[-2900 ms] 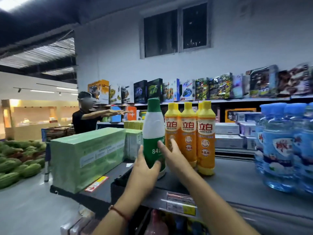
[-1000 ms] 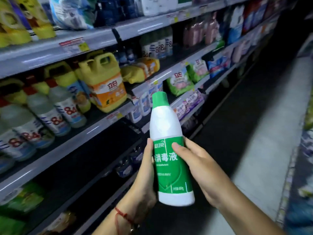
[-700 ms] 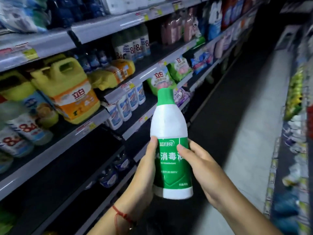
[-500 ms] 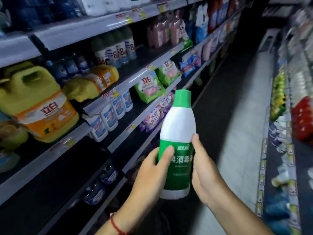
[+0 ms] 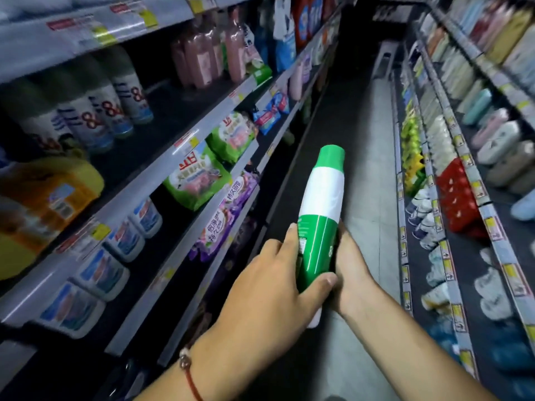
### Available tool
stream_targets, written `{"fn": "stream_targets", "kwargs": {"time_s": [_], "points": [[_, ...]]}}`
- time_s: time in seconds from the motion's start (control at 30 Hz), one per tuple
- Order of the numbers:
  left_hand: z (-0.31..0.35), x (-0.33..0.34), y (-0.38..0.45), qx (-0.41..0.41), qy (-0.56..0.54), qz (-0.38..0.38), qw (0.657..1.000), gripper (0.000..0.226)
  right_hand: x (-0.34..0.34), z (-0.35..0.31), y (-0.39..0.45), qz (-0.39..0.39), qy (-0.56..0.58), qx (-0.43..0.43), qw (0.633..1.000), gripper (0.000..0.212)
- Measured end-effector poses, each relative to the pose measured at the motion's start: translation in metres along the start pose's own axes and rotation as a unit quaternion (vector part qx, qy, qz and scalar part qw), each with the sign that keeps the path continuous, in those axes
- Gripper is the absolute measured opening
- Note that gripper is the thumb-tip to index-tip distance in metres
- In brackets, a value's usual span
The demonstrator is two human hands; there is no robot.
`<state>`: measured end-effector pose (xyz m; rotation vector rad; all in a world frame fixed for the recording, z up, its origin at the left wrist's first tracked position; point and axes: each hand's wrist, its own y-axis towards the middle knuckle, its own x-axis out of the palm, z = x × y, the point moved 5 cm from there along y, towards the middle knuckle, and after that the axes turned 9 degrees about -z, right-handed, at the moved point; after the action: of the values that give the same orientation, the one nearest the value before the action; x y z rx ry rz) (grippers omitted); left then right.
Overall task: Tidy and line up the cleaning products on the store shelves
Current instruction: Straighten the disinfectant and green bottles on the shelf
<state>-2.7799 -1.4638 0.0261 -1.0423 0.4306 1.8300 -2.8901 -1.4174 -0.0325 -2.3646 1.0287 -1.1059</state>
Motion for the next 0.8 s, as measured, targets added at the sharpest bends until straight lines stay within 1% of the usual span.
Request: {"fn": "stream_targets", "kwargs": {"time_s": [0.07, 0.17, 0.3, 0.4, 0.5, 0.6, 0.67, 0.8], "points": [[-0.001, -0.004, 0.022, 0.005, -0.027, -0.014, 1.000, 0.087, -0.003, -0.015, 0.019, -0.008, -0.002, -0.001, 1.000, 0.065], [-0.010, -0.007, 0.061, 0.004, -0.095, -0.020, 0.995, 0.078, -0.006, -0.037, 0.055, -0.041, 0.000, 0.001, 0.999, 0.068], [-0.019, -0.009, 0.112, -0.016, -0.162, -0.019, 0.986, 0.048, 0.000, -0.073, 0.099, -0.105, -0.018, 0.010, 0.994, 0.073], [-0.017, -0.019, 0.154, -0.023, -0.248, 0.000, 0.969, 0.037, 0.013, -0.109, 0.127, -0.164, -0.069, 0.023, 0.984, 0.063], [-0.012, -0.035, 0.196, -0.043, -0.333, 0.011, 0.942, 0.028, 0.026, -0.150, 0.153, -0.216, -0.147, 0.028, 0.965, 0.053], [-0.007, -0.054, 0.232, -0.053, -0.396, 0.058, 0.915, 0.027, 0.038, -0.196, 0.178, -0.257, -0.206, 0.002, 0.944, 0.037], [-0.006, -0.065, 0.249, -0.053, -0.427, 0.106, 0.897, 0.033, 0.051, -0.225, 0.187, -0.288, -0.258, -0.029, 0.922, 0.027], [-0.003, -0.097, 0.268, -0.034, -0.461, 0.220, 0.859, 0.047, 0.091, -0.265, 0.201, -0.360, -0.321, -0.078, 0.873, 0.023]]}}
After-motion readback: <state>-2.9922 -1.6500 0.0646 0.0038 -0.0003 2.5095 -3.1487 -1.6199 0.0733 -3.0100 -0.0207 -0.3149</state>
